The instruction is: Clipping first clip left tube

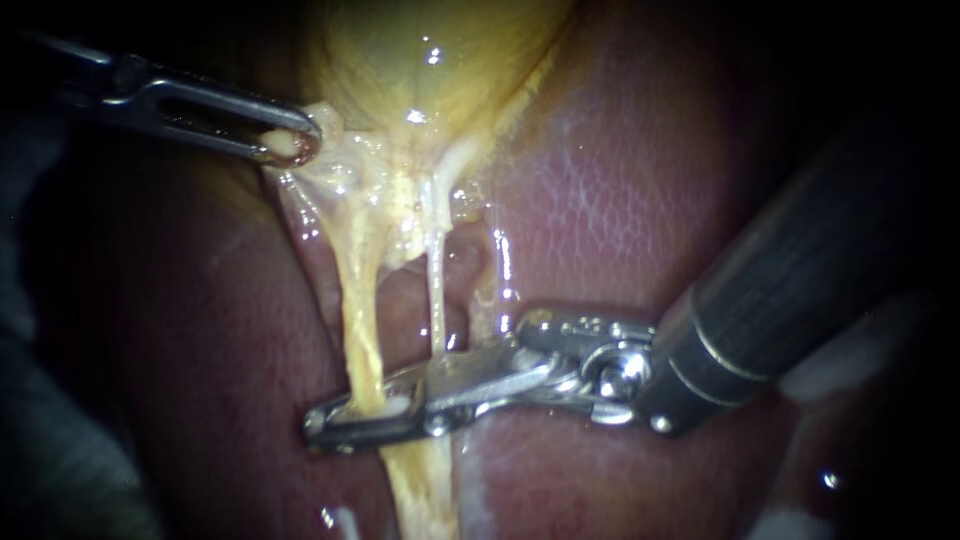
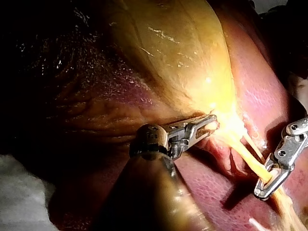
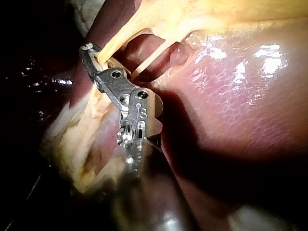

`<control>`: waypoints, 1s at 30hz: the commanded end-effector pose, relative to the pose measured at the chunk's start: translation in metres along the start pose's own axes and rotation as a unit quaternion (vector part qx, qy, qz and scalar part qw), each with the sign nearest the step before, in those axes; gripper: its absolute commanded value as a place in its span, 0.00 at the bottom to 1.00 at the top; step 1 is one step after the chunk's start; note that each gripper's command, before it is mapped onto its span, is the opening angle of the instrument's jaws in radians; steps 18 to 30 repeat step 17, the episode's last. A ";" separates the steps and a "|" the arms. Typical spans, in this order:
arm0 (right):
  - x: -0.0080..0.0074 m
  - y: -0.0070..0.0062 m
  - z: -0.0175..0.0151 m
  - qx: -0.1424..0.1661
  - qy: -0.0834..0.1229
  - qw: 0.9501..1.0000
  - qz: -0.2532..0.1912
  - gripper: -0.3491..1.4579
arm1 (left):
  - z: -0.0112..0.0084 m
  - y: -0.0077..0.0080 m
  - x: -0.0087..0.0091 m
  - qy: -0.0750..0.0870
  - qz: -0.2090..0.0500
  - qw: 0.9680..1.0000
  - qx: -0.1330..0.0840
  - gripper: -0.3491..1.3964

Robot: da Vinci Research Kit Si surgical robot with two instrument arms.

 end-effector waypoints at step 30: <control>-0.0005 -0.0004 -0.0002 -0.001 -0.005 1.000 0.016 0.00 | 0.0000 0.0000 0.0000 0.000 0.000 1.000 0.000 0.00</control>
